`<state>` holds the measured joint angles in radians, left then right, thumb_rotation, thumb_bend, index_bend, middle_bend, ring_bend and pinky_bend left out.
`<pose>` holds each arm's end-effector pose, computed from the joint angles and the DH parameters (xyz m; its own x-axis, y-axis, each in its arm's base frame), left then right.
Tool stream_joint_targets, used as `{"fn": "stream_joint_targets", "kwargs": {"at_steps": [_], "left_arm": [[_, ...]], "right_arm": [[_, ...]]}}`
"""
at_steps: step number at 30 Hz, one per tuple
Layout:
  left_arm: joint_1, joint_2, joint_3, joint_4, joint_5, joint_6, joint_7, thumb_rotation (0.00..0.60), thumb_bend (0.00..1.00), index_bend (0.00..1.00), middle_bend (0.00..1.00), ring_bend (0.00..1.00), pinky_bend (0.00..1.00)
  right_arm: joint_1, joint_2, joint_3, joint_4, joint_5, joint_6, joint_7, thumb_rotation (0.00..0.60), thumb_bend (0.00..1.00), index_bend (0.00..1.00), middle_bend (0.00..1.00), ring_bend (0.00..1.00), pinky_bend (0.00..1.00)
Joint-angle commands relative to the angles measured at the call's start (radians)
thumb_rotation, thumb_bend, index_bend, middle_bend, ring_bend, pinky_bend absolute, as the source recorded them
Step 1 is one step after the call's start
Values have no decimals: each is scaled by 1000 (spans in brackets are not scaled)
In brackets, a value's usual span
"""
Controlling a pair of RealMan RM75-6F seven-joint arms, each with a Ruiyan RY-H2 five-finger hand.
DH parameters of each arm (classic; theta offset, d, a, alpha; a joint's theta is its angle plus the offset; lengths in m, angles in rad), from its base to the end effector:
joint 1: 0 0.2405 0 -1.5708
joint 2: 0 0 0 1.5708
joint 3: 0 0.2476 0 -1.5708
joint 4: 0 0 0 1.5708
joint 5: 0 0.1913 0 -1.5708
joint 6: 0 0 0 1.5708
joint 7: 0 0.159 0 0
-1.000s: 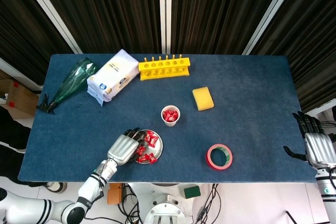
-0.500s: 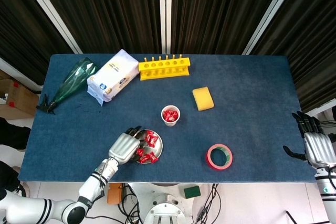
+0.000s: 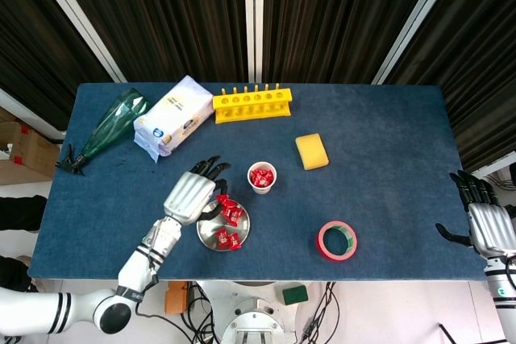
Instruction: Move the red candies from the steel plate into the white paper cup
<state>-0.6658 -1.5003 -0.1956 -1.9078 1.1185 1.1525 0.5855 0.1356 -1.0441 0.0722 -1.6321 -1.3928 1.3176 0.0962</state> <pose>-0.0770 0.2884 0.0247 0.3428 0.2057 0.9166 0.8716 -0.4336 -0.2287 -0.3105 -0.2118 0.1806 0.3342 -0.1149 0.9355 -0.9375 0.0622 0.3425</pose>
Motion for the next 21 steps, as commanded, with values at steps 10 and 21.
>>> {"fn": "stream_joint_targets", "kwargs": {"at_steps": [10, 21], "left_arm": [[-175, -210, -152, 293, -170, -80, -59, 600, 297, 539, 180, 59, 170], [-237, -289, -182, 410, -236, -102, -92, 600, 272, 512, 196, 64, 170]], "right_arm": [[6, 5, 5, 11, 5, -12, 20, 600, 204, 0, 0, 0, 0], [5, 11, 3, 11, -1, -11, 36, 600, 203, 0, 0, 0, 0]]}}
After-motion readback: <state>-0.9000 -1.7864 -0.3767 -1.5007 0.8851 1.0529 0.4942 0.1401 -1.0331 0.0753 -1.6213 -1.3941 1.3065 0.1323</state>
